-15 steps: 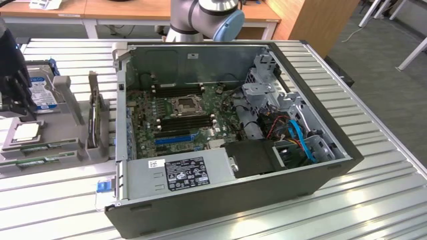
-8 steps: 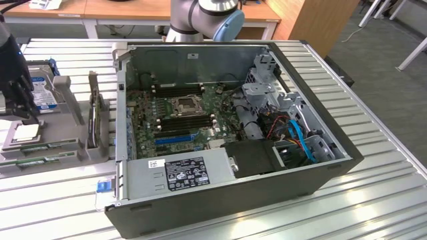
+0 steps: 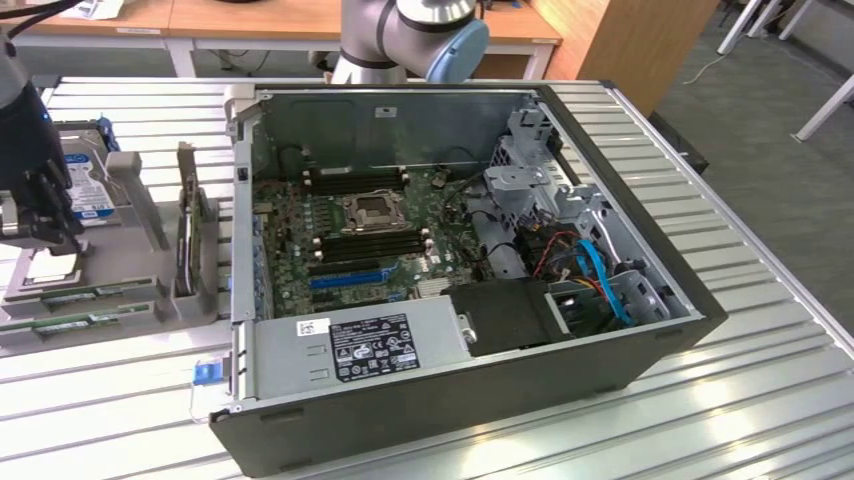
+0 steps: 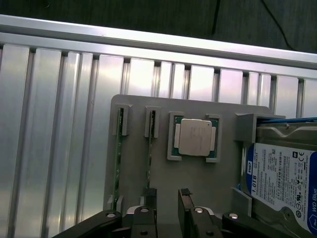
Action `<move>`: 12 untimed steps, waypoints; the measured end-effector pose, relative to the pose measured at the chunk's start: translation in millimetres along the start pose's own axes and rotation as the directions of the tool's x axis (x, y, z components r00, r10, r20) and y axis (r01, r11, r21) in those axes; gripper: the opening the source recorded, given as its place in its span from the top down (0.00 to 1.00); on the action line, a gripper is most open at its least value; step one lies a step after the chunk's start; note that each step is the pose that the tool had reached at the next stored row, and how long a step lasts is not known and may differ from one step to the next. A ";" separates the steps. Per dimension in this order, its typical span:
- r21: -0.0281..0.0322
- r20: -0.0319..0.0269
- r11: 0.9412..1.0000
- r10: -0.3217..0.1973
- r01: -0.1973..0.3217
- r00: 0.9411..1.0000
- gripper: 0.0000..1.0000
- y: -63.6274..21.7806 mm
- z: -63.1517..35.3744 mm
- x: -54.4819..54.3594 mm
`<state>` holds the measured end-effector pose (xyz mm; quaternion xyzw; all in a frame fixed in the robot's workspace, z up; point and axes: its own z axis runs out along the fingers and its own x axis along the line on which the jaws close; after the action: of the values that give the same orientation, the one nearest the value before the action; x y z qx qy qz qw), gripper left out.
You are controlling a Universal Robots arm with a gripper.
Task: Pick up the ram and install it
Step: 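Pick up the ram and move it above insertion slot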
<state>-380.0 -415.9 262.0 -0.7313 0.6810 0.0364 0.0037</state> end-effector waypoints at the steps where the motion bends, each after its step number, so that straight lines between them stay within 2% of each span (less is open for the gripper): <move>1: 0.000 0.000 1.000 0.000 0.000 1.000 0.69 0.0 1.0 0.1; 12: 0.000 0.000 1.000 0.000 0.000 1.000 0.69 -0.4 9.0 0.6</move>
<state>-380.0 -416.0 252.9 -0.7313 0.6810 0.0364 0.0036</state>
